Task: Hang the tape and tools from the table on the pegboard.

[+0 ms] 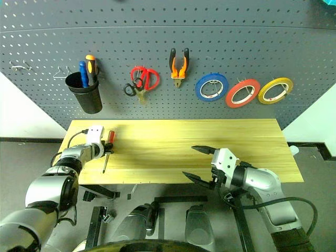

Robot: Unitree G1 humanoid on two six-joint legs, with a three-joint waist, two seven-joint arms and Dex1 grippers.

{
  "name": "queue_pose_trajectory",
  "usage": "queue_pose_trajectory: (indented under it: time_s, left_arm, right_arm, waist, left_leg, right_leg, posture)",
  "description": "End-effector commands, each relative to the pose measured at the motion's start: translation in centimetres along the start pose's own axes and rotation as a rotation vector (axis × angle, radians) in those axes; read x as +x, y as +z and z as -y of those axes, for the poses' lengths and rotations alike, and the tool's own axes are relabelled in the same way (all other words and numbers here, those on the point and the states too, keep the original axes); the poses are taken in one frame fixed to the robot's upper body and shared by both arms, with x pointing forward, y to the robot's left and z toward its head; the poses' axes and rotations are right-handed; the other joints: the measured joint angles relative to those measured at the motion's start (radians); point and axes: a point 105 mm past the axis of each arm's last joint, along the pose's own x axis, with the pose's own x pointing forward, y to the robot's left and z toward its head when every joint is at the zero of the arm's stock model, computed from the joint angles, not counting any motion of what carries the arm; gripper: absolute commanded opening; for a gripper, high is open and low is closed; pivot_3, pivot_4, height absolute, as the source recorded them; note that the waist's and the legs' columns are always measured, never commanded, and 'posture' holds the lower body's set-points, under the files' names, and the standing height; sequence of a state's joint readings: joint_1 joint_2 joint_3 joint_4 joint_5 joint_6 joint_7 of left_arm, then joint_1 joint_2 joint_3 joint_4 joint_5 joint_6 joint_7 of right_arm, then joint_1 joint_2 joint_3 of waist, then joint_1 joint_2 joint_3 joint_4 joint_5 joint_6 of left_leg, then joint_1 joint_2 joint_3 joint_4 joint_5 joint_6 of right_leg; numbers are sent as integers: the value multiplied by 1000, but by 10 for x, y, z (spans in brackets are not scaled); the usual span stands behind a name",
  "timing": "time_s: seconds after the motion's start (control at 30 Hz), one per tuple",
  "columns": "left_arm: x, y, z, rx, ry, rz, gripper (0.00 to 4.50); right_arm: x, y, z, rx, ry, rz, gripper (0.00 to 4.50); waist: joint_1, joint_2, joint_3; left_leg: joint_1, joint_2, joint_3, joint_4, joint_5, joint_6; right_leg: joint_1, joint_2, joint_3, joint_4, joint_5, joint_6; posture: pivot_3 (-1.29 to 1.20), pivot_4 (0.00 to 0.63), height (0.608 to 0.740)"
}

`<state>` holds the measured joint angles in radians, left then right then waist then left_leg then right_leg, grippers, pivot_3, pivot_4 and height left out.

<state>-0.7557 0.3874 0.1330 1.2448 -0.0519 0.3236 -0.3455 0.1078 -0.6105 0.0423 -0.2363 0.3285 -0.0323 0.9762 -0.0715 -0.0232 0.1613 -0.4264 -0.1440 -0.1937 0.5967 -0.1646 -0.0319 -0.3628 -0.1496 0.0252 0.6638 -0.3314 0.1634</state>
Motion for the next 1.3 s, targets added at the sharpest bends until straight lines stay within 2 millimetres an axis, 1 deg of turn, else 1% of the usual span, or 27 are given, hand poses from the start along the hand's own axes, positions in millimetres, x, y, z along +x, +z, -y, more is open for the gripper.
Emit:
queue_pose_trajectory:
  time_s: [0.03,0.1,0.2,0.23,0.3,0.37,0.43,0.47,0.5,0.57,0.6,0.67,0.73,0.8,0.83,0.87,0.93,1.0,1.03,1.07,1.13,1.23,1.3]
  left_arm:
    - [-2,5,-4,19,3,26,716]
    - [-4,7,-7,20,0,37,716]
    - [-11,10,-11,58,-49,79,716]
    - [-15,10,-12,67,-73,99,716]
    - [-30,11,-13,80,-133,156,716]
    - [-55,12,-8,96,-209,231,716]
    - [-87,14,-2,142,-275,334,716]
    - [-103,14,2,161,-308,391,716]
    - [-125,14,8,188,-351,463,716]
    - [-157,15,16,221,-409,564,716]
    - [-165,17,18,228,-425,598,716]
    - [-190,34,17,175,-444,730,716]
    - [-212,58,16,149,-449,883,716]
    - [-223,72,15,140,-442,967,716]
    - [-233,86,15,130,-442,1044,716]
    - [-239,96,14,120,-444,1096,716]
    - [-270,131,15,133,-441,1300,716]
    - [-291,156,14,156,-416,1444,716]
    - [-298,166,13,167,-393,1496,716]
    - [-301,177,11,169,-366,1539,716]
    - [-303,190,9,174,-340,1580,716]
    - [-295,212,10,245,-267,1619,716]
    - [-287,223,7,261,-217,1632,716]
  right_arm:
    - [0,13,4,-49,-5,30,4500]
    - [2,16,5,-52,1,38,4500]
    - [4,25,9,-69,13,67,4500]
    - [4,29,10,-71,17,80,4500]
    - [6,41,13,-66,29,118,4500]
    - [7,55,15,-63,52,167,4500]
    - [9,70,17,-60,75,218,4500]
    - [10,78,18,-65,81,245,4500]
    - [12,88,21,-73,84,282,4500]
    - [14,101,24,-91,83,331,4500]
    - [16,104,26,-97,81,344,4500]
    - [18,114,29,-98,84,386,4500]
    - [19,122,33,-87,86,419,4500]
    - [20,125,35,-82,87,430,4500]
    - [21,126,37,-81,87,435,4500]
    - [22,126,38,-80,87,438,4500]
    - [24,126,40,-79,87,441,4500]
    - [26,125,40,-77,87,445,4500]
    - [26,125,41,-75,86,448,4500]
    - [27,126,41,-73,84,456,4500]
    - [28,128,42,-69,80,469,4500]
    - [29,133,45,-63,68,499,4500]
    - [29,135,46,-61,61,508,4500]
  waist:
    - [0,0,1]
    - [0,0,1]
    - [-3,0,1]
    - [-4,0,1]
    - [-9,1,1]
    - [-16,1,2]
    - [-20,2,2]
    - [-19,2,2]
    - [-18,2,2]
    - [-10,3,1]
    - [-1,4,1]
    - [20,6,0]
    - [38,7,0]
    - [57,7,-1]
    - [61,8,-2]
    - [63,8,-2]
    - [64,7,-2]
    - [61,5,-4]
    - [59,5,-5]
    - [57,5,-6]
    - [49,6,-8]
    - [47,6,-9]
    - [51,4,-11]
  left_leg:
    - [0,0,0,0,0,0]
    - [0,0,0,0,0,0]
    - [0,0,0,0,0,0]
    - [0,0,0,-1,0,0]
    - [0,1,1,-2,0,0]
    - [-1,1,1,-3,0,0]
    - [-2,2,1,-4,0,0]
    - [-3,2,1,-4,0,0]
    - [-3,2,1,-4,0,0]
    - [-3,3,1,-4,-1,-1]
    - [-2,3,1,-4,-1,-2]
    - [-2,4,2,-4,-2,-3]
    - [-2,5,2,-4,-2,-3]
    - [-2,5,2,-4,-2,-3]
    - [-2,5,3,-3,-2,-3]
    - [-2,4,3,-3,-2,-3]
    - [-2,4,3,-3,-1,-2]
    - [-3,4,2,-3,0,-1]
    - [-3,4,3,-3,0,-1]
    - [-3,4,3,-3,0,-1]
    - [-2,4,4,-3,0,0]
    - [-1,4,5,-4,1,0]
    - [-1,4,5,-3,1,-1]
  right_leg:
    - [0,0,0,0,0,0]
    - [0,0,0,0,0,0]
    - [0,0,0,0,0,0]
    - [-1,0,0,0,0,0]
    - [-2,0,1,0,0,0]
    - [-4,0,1,0,0,0]
    - [-5,0,2,-1,0,-1]
    - [-6,0,2,-1,0,-1]
    - [-6,0,2,-1,0,-2]
    - [-6,0,2,-1,1,-3]
    - [-5,0,2,-1,-1,-6]
    - [-5,0,2,-1,-2,-8]
    - [-5,0,1,-1,-3,-10]
    - [-4,0,1,-1,-3,-10]
    - [-4,0,1,-2,-3,-10]
    - [-4,0,1,-2,-3,-10]
    - [-4,0,1,-3,-3,-9]
    - [-4,1,0,-3,-1,-6]
    - [-4,1,0,-3,-1,-5]
    - [-4,1,0,-3,0,-4]
    - [-4,1,0,-3,0,-3]
    - [-3,1,0,-2,0,-3]
    - [-3,2,0,-1,0,-3]
  posture:
    - [-169,181,740]
    - [-169,178,740]
    - [-169,173,740]
    - [-165,170,740]
    - [-154,163,740]
    - [-145,159,740]
    - [-131,151,740]
    - [-127,148,740]
    - [-111,140,740]
    - [-103,135,740]
    - [-89,125,740]
    - [-78,117,740]
    - [-65,107,740]
    - [-60,103,740]
    - [-54,94,740]
    - [-51,88,740]
    - [-49,80,740]
    - [-45,73,740]
    - [-45,70,740]
    - [-42,68,740]
    - [-42,67,740]
    - [-52,55,740]
    - [-60,50,740]
